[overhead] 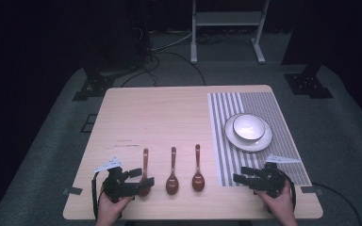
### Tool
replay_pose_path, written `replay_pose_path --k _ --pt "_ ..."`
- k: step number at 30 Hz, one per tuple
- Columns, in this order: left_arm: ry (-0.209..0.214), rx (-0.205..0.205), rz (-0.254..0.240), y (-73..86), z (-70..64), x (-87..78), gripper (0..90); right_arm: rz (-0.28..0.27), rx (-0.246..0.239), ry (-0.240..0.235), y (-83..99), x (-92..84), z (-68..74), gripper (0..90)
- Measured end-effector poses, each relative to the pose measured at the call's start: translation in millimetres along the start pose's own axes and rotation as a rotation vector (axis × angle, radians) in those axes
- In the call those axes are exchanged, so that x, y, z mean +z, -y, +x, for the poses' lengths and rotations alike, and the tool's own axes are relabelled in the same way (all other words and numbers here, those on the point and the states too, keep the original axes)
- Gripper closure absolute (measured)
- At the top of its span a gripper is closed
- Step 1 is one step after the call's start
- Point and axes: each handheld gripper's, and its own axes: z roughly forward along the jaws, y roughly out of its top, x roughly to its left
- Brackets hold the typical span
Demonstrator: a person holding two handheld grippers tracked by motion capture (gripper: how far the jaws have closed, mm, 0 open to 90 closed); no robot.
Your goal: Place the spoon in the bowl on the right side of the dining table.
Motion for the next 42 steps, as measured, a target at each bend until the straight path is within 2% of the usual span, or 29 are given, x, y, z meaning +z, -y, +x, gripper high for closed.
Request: replay_pose_path --k 11,22,31,42 --pt "-0.001 -0.006 0.000 -0.4 -1.4 1.6 9.3 0.011 0.000 -0.010 -5.0 6.5 -0.4 25.0" --pt "0.002 -0.006 0.004 0.5 -0.6 0.6 9.3 0.026 -0.007 -0.014 -17.5 19.1 5.6 25.0" --pt "0.005 -0.005 0.016 1.5 -1.9 3.8 9.3 0.031 -0.020 -0.021 -26.6 22.9 10.0 25.0" --pt "0.021 0.002 0.027 1.6 -7.8 7.8 9.3 0.050 -0.021 -0.035 -35.3 32.0 13.7 25.0"
